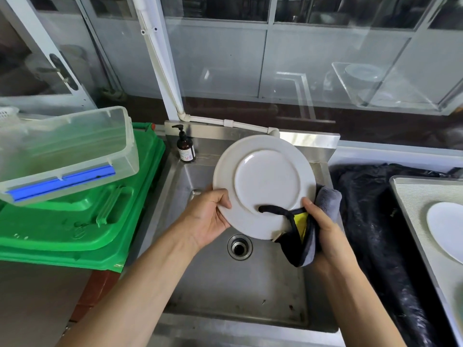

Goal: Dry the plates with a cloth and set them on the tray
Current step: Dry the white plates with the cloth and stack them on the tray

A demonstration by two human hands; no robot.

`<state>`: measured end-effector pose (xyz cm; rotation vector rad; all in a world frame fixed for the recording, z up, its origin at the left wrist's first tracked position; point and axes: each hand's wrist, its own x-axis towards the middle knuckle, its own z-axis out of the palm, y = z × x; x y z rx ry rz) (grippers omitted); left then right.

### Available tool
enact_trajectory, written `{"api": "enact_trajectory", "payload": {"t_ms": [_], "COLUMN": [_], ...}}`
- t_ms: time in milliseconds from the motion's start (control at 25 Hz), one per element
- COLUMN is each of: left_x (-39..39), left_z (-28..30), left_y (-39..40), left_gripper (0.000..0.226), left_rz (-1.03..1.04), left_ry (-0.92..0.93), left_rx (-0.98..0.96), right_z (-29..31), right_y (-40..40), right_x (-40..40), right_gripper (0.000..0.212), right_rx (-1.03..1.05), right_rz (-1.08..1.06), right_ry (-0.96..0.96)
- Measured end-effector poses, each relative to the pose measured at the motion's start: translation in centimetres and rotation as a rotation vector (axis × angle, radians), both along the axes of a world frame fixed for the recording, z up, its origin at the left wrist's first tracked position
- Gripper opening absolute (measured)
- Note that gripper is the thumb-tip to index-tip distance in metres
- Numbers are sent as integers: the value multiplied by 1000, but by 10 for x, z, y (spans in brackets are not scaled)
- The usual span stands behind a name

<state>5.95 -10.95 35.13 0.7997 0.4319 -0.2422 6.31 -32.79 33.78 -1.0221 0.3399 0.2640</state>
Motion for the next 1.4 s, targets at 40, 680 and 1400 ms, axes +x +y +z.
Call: {"api": "enact_trajectory", "payload": {"t_ms": [40,680,1400], "left_x": [-1,-11,-10], "left_z": [0,12,22], "left_y": [-1,-18,-25], "left_gripper": [52,51,33], "left_rz": [2,-81,-99], "left_ry": [0,-4,5], "left_rx": [6,371,421], "right_z": [0,0,10], "right_y": [1,35,45], "right_x": [0,28,27], "right_gripper": [11,55,53], "right_rx": [-87,-1018,-1065], "right_rz": [-65,259,253], "right_ry": [44,-1104,-927]}}
